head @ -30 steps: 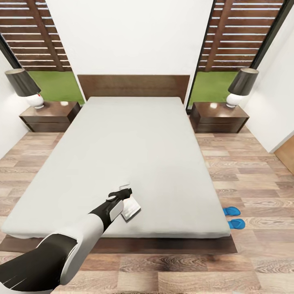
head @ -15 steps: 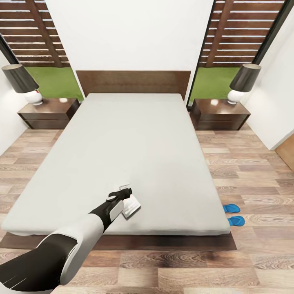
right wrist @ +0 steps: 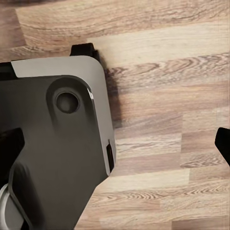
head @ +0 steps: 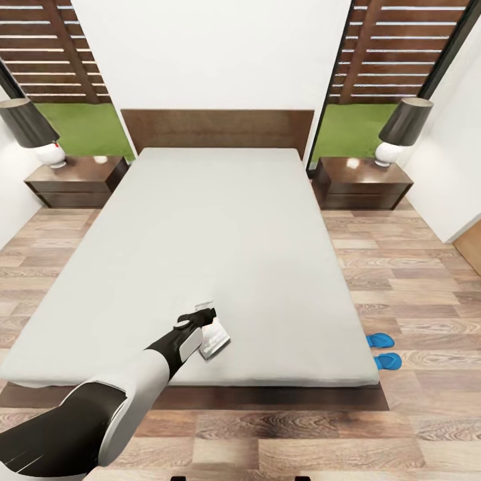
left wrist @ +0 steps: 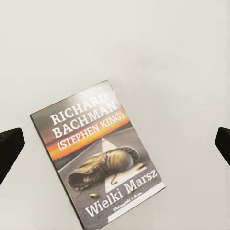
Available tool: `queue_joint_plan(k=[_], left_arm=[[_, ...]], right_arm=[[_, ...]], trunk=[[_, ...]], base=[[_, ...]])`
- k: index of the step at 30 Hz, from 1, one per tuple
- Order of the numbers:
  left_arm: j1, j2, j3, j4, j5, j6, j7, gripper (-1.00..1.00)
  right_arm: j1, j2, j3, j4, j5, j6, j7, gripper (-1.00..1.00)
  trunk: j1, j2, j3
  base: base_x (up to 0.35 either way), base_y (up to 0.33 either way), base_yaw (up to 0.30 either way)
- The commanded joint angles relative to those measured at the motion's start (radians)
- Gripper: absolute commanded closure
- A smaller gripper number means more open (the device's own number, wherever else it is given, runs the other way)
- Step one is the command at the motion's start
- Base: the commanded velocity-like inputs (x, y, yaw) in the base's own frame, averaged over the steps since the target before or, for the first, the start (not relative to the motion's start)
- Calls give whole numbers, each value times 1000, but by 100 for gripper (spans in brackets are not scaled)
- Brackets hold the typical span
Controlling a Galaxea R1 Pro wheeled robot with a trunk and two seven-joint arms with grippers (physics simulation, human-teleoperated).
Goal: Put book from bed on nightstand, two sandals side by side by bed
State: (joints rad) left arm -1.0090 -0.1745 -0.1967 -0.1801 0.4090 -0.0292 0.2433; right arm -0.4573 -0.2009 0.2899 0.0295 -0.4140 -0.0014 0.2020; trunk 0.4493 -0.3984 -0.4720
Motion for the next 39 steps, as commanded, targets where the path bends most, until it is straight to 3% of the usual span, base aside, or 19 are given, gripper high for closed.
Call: queue_joint_plan(k=[1,16,36,39], left_arm=[[-1,0,-9,1,10,-3,5,-100],[-1,0,-7,1,10,-4,5,-100],[-1,0,-8,1,10,-5,5,-100],[-1,0,-7,1,11,-5,5,-100]], right_arm=[[-1,0,8,3,-11,0,5,-100],[-1,0,8,3,-11,0,6,-100],[-1,0,8,2,-11,0,6,-100],[-1,0,8,3,-11,0,6,-100]], trunk=[[1,-2,-2],[1,-2,-3],[1,-2,-3],[12,-23,-12]], base=[[96,0,0],[184,0,0],[66,0,0],[3,0,0]])
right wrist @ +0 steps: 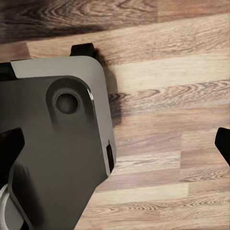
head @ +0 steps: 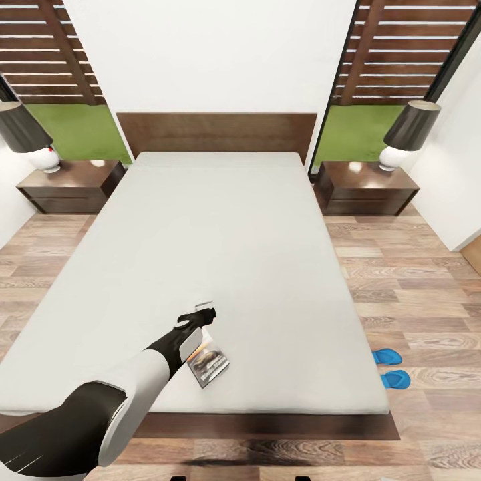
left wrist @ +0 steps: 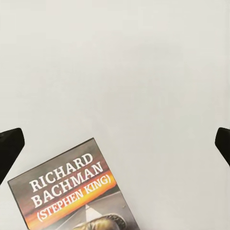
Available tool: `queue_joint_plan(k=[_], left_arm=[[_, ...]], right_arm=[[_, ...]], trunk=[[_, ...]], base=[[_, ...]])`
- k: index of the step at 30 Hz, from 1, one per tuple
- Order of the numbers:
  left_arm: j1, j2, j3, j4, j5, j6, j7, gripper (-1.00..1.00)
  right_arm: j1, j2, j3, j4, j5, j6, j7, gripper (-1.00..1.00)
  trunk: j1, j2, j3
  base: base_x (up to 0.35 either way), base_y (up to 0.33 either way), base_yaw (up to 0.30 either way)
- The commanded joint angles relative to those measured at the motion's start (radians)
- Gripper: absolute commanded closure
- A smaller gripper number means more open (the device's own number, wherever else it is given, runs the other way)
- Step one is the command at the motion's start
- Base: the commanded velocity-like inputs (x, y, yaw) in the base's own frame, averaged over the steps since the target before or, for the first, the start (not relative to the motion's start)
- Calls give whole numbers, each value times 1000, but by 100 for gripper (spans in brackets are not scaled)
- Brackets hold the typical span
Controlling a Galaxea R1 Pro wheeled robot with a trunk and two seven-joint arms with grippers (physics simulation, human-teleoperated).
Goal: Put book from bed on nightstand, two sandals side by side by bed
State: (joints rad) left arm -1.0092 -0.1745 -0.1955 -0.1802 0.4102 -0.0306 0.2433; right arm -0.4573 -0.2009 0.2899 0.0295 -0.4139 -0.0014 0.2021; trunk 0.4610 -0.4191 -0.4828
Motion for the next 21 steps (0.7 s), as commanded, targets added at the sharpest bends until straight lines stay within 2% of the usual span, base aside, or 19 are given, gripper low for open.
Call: queue_joint_plan(k=[1,21], left_arm=[[-1,0,-9,1,10,-3,5,-100],[0,0,-9,1,12,-3,5,-100]], right_arm=[[-1,0,8,3,-11,0,6,-100],[-1,0,8,3,-11,0,5,-100]], trunk=[[4,-9,-5],[81,-149,-67]], base=[[1,0,0],[0,0,0]])
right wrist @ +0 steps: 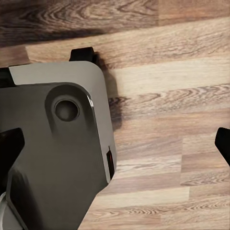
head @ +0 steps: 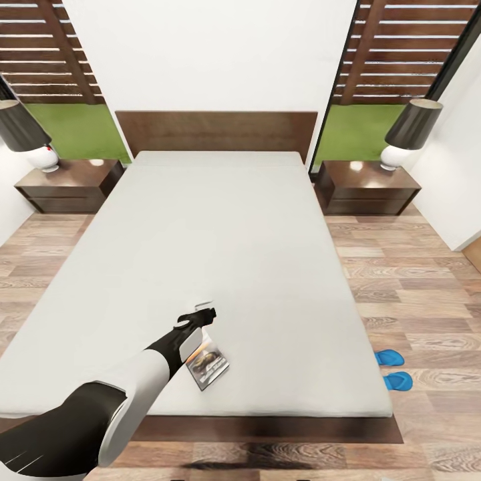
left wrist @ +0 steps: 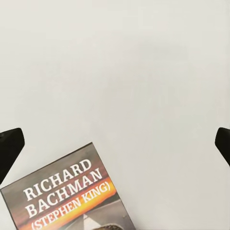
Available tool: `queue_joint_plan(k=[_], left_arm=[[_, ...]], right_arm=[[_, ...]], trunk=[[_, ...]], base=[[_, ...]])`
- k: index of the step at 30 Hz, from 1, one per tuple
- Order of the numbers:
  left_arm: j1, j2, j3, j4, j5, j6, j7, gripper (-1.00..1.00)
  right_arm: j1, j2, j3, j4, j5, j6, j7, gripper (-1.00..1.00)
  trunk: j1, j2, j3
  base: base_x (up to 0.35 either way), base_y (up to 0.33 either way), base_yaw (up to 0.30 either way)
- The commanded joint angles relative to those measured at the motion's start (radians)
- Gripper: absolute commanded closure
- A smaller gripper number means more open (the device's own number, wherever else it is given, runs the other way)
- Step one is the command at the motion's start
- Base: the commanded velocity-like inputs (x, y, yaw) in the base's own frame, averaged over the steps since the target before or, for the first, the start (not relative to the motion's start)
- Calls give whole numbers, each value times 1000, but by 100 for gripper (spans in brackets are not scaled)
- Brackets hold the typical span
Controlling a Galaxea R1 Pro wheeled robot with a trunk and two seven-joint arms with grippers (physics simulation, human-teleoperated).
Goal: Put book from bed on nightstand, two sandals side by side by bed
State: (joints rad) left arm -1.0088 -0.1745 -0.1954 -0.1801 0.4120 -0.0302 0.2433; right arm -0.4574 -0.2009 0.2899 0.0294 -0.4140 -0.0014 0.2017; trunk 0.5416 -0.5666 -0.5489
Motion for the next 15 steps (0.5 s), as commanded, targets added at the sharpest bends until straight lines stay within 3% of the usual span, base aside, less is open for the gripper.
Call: queue_joint_plan(k=[1,10,13,14,15], left_arm=[[-1,0,-9,1,10,-3,5,-100],[-1,0,-9,1,7,-2,5,-100],[-1,0,-9,1,7,-1,5,-100],[-1,0,-9,1,7,-1,5,-100],[-1,0,-9,1,7,-1,5,-100]], right_arm=[[-1,0,8,3,-11,0,6,-100],[-1,-2,6,2,-11,-1,6,-100],[-1,-36,4,2,-11,0,6,-100],[-1,-71,4,3,-11,0,7,-100],[-1,-88,4,3,-11,0,7,-100]], trunk=[[4,-8,-4],[39,-71,-32],[50,-92,-42],[54,-99,-45],[58,-106,-48]], base=[[0,0,0],[0,0,0],[0,0,0],[0,0,0],[0,0,0]])
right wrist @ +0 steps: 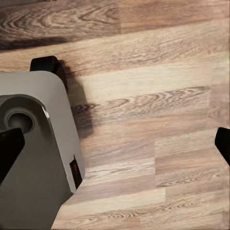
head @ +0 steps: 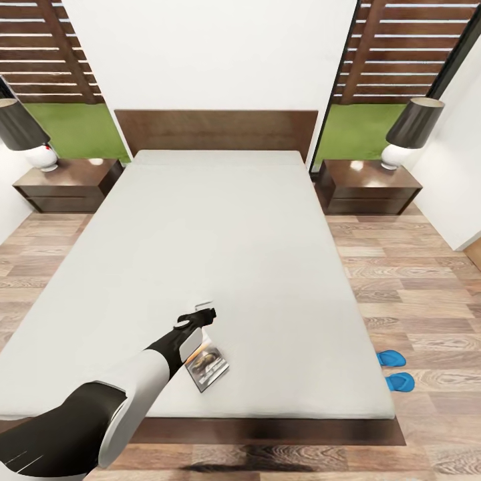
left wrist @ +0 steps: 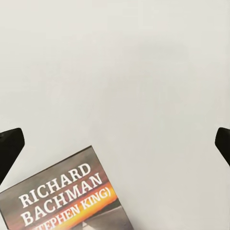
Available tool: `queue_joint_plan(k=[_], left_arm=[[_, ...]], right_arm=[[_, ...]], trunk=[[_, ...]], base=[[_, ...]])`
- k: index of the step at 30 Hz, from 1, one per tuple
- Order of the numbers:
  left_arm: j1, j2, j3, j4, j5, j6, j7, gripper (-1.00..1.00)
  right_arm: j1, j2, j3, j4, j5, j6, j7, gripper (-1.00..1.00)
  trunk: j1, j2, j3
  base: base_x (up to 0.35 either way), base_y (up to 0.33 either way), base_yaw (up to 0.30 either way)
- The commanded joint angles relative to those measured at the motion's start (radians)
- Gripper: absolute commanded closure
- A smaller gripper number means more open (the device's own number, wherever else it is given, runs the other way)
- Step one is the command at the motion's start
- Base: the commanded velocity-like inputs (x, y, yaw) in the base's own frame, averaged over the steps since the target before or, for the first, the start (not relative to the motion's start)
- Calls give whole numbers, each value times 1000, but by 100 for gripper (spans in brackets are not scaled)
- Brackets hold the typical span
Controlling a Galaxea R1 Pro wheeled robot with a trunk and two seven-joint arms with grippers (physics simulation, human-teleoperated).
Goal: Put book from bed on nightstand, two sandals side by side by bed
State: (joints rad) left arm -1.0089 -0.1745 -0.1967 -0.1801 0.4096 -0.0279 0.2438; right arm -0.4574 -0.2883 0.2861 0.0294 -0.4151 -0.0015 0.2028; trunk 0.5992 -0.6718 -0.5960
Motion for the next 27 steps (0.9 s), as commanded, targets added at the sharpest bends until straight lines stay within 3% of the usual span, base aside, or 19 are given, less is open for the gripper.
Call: queue_joint_plan(k=[1,5,6,7,8,9,12,16,27], left_arm=[[-1,0,-8,1,9,-3,5,-100],[-1,0,-9,1,9,-3,5,-100],[-1,0,-9,1,9,-3,5,-100],[-1,0,-9,1,9,-3,5,-100],[-1,0,-9,1,9,-3,5,-100],[-1,0,-9,1,9,-3,5,-100],[-1,0,-9,1,9,-3,5,-100],[-1,0,-9,1,10,-1,5,-100],[-1,0,-9,46,9,1,4,-100]], right_arm=[[-1,-14,8,3,-11,0,6,-100],[-1,-53,6,3,-11,-1,3,-100],[-1,-135,-2,-3,-11,0,2,-100],[-1,-166,-5,-5,-11,1,2,-100],[-1,-179,-6,-6,-11,1,2,-100],[-1,-230,-10,-17,-11,0,-3,-100],[-1,-267,-12,-38,-12,-4,-51,-100],[-1,-283,-26,-39,-13,-19,-81,-100],[-1,-285,-36,-33,-13,-47,-91,-100]], trunk=[[4,-8,-4],[19,-36,-17],[23,-43,-20],[27,-50,-23],[31,-57,-26],[35,-64,-29],[46,-85,-39],[62,-113,-51],[104,-190,-86]], base=[[0,0,0],[0,0,0],[0,0,0],[0,0,0],[0,0,0],[0,0,0],[0,0,0],[0,0,0],[0,0,0]])
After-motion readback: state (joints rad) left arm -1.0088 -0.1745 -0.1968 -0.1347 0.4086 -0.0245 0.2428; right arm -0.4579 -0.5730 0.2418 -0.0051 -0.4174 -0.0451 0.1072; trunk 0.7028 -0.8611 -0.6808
